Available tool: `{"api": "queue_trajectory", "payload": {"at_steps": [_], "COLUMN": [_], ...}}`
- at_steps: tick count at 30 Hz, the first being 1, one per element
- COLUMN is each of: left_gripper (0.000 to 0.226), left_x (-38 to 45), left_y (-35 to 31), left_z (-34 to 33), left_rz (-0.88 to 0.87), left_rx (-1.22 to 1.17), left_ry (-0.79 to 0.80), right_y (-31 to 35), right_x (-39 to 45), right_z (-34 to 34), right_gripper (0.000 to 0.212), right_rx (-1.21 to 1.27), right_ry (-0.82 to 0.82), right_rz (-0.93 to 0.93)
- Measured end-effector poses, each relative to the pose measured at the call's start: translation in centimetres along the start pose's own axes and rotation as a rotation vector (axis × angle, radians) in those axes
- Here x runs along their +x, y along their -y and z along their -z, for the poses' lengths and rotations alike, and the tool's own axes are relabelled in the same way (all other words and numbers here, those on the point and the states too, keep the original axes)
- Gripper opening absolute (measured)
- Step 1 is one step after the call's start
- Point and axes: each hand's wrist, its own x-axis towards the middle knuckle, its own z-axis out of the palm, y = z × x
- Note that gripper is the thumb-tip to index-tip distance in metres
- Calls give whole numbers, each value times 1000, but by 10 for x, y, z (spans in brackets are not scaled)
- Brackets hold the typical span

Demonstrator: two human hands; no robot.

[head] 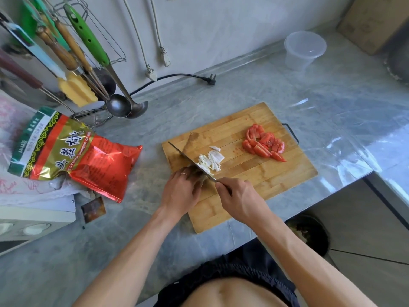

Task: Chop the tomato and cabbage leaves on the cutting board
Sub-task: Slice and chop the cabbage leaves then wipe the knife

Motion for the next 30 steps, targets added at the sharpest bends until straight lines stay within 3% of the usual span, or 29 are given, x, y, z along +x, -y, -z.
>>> {"api": "queue_trajectory", "payload": {"at_steps": [6,19,30], "left_gripper": [37,32,40], "left_x": [-6,-15,-14], "left_y": [5,10,9], "left_z": [-6,-12,-4], "left_rz": [13,-31,7], "left_rx": [-61,-100,-182], "left_ry": [39,-52,18], "right_y": [-2,3,0], "right_x": [6,-6,-8], "right_z": [-13,-4,-13], "right_gripper": [35,36,34], "right_rx": [89,85,70], "right_ry": [-108,-59,-24], "right_rz": [-23,32,25]}}
